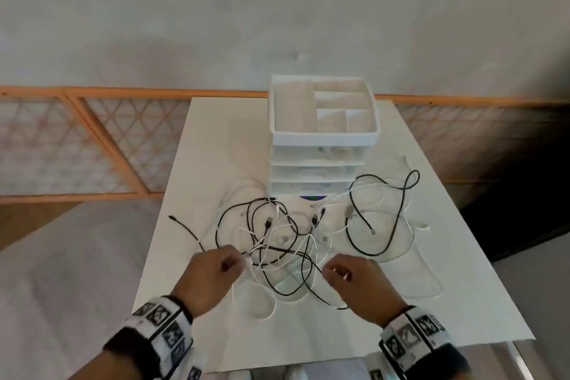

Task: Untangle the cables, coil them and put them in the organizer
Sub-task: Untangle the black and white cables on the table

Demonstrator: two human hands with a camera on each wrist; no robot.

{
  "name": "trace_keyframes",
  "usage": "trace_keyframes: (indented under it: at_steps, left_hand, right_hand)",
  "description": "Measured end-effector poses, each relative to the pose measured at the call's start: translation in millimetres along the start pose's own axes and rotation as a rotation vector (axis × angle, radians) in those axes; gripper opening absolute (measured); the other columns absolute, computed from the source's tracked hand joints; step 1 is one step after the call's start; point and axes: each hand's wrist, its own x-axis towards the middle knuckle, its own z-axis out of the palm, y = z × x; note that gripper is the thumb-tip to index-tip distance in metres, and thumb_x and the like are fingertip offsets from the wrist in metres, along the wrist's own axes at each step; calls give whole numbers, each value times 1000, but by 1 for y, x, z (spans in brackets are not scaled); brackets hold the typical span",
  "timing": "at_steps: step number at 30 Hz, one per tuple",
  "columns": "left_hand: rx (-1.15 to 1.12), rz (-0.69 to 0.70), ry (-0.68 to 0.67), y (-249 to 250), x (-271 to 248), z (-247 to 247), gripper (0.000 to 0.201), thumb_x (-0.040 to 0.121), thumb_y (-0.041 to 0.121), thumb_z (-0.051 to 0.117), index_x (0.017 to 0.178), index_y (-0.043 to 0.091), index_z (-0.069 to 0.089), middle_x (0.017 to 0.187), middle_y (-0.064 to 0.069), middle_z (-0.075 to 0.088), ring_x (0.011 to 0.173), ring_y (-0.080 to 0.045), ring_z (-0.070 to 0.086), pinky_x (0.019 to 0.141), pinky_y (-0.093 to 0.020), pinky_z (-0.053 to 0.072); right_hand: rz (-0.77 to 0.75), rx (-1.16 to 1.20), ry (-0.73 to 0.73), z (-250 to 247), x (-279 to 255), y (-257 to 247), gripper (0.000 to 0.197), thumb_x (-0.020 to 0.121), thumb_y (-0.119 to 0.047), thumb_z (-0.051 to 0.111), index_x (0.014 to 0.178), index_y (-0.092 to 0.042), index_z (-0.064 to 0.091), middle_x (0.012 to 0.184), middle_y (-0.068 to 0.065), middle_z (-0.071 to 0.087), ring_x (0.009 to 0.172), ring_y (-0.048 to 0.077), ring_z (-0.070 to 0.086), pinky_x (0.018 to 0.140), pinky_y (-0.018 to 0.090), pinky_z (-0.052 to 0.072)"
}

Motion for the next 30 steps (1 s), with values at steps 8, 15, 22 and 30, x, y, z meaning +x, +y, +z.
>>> trace_keyframes:
  at_steps: [8, 15, 22, 30]
  left_hand:
    - [555, -77, -301, 13, 43, 62, 45, 88, 24, 58, 133, 26, 58, 135, -1, 55, 126, -26, 49, 102, -32, 44]
    - [294, 79, -54, 55, 67, 24, 18, 89, 14, 53, 84, 20, 70, 90, -3, 70, 91, -27, 62, 84, -35, 48]
    - [-42, 233, 315, 116, 84, -77, 8, 91, 29, 68, 87, 22, 68, 79, 15, 64, 73, 4, 57, 62, -3, 37]
    - [16, -119, 106, 51, 87, -73, 33, 102, 30, 44, 85, 20, 70, 83, -1, 69, 85, -25, 65, 75, -30, 48]
  right_hand:
    - [96, -266, -124, 47, 53, -14, 64, 81, -23, 52, 139, -50, 42, 113, -4, 68, 101, 20, 65, 84, 34, 54]
    - [176, -299, -42, 44, 73, -12, 18, 90, -38, 51, 107, -37, 57, 107, 0, 70, 99, 27, 65, 86, 34, 53]
    - [96, 144, 234, -38, 102, -50, 51, 99, -55, 42, 71, -19, 64, 67, 0, 70, 64, 22, 65, 70, 39, 53]
    - [-235, 665, 741, -138, 65, -137, 20, 102, -34, 50, 99, -23, 66, 89, 7, 70, 52, 16, 56, 47, 24, 42]
